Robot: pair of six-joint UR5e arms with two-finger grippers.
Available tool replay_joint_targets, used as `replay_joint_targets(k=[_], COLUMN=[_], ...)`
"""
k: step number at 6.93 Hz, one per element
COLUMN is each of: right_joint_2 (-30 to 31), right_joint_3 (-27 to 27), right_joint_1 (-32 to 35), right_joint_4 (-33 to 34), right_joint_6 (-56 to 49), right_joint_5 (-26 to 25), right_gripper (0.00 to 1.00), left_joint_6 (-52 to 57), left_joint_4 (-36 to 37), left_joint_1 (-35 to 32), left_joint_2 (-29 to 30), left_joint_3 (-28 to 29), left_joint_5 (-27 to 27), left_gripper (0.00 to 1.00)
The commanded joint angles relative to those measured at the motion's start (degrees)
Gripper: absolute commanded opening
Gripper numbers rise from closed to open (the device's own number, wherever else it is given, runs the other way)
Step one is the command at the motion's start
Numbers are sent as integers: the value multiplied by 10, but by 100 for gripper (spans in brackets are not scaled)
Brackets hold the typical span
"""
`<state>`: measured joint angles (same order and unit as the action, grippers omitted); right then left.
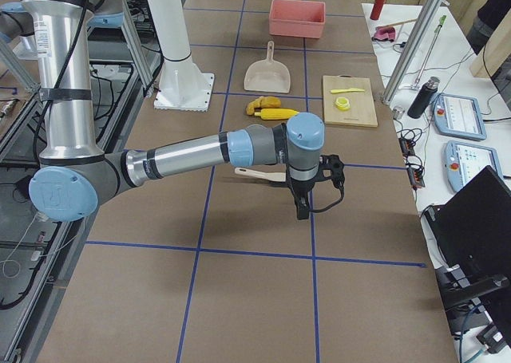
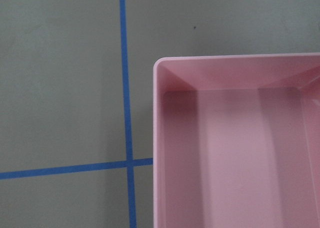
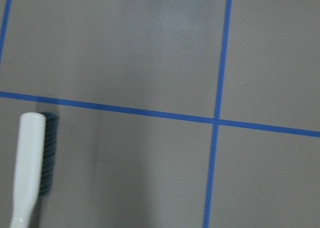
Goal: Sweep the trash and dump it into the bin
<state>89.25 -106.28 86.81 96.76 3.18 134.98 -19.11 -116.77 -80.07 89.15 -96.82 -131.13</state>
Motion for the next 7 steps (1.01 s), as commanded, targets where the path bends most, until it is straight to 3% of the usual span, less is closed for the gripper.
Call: replay_joint_targets(k=[1, 3, 4, 6, 7], right_joint_2=[17, 73, 113, 169, 175], right_joint_3=[-71, -145, -180, -189, -157], right_joint_1=[-50, -130, -167, -208, -220], right_joint_4=[2, 0, -4, -56, -101], right_joint_6=[85, 134, 144, 144, 146], right_joint_5=[47, 25, 3, -21, -31], right_gripper=[100, 100, 100, 100, 100], left_joint_6=[0, 0, -1, 123, 171], left_joint_4=[-6, -8, -21, -42, -42], left_joint_1=[59, 139, 160, 207, 249], left_joint_2=[5, 8, 8, 1, 5], left_joint_3=[-42, -113, -122, -158, -159], left_joint_5=[-4, -4, -11, -13, -12], left_gripper=[98, 98, 98, 98, 98])
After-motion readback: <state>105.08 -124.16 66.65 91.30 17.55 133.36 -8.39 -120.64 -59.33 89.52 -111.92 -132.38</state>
